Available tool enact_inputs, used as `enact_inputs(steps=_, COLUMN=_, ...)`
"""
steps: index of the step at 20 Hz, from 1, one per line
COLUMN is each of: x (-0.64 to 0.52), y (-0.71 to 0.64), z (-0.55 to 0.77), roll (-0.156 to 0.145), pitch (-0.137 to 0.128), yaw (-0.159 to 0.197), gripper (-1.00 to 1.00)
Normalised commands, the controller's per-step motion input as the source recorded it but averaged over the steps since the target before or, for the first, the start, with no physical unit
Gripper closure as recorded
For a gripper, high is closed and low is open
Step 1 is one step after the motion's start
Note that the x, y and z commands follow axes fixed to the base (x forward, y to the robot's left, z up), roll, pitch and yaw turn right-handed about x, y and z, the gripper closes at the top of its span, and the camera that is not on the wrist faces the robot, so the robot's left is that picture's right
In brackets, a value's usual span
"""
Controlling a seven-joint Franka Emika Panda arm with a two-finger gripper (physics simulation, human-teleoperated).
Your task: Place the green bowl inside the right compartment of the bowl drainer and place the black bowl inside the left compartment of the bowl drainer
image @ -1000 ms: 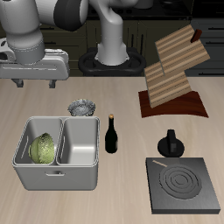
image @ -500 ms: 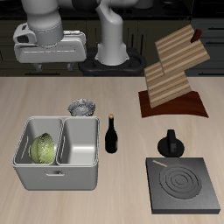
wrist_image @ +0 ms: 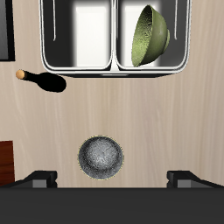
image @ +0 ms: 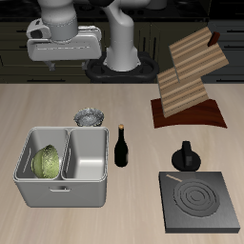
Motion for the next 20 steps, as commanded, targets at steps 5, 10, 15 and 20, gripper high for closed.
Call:
enact_inputs(steps=5, x=-0.31, y=0.07, z=0.01, roll=0.018, pitch=-0.036, yaw=-0.011, gripper=-1.0)
enact_inputs(steps=10, x=-0.14, y=-0.05, z=-0.15, roll=-0.004, pitch=0.01, yaw=-0.029, gripper=-1.0)
enact_inputs(steps=15, x=-0.32, y=0.07, z=-0.05, roll=0.031, pitch=-0.027, yaw=-0.005, gripper=-1.0)
enact_inputs(steps=20, x=-0.17, y=0.03, z=-0.07, roll=-0.001, pitch=-0.025, yaw=0.018, gripper=-1.0)
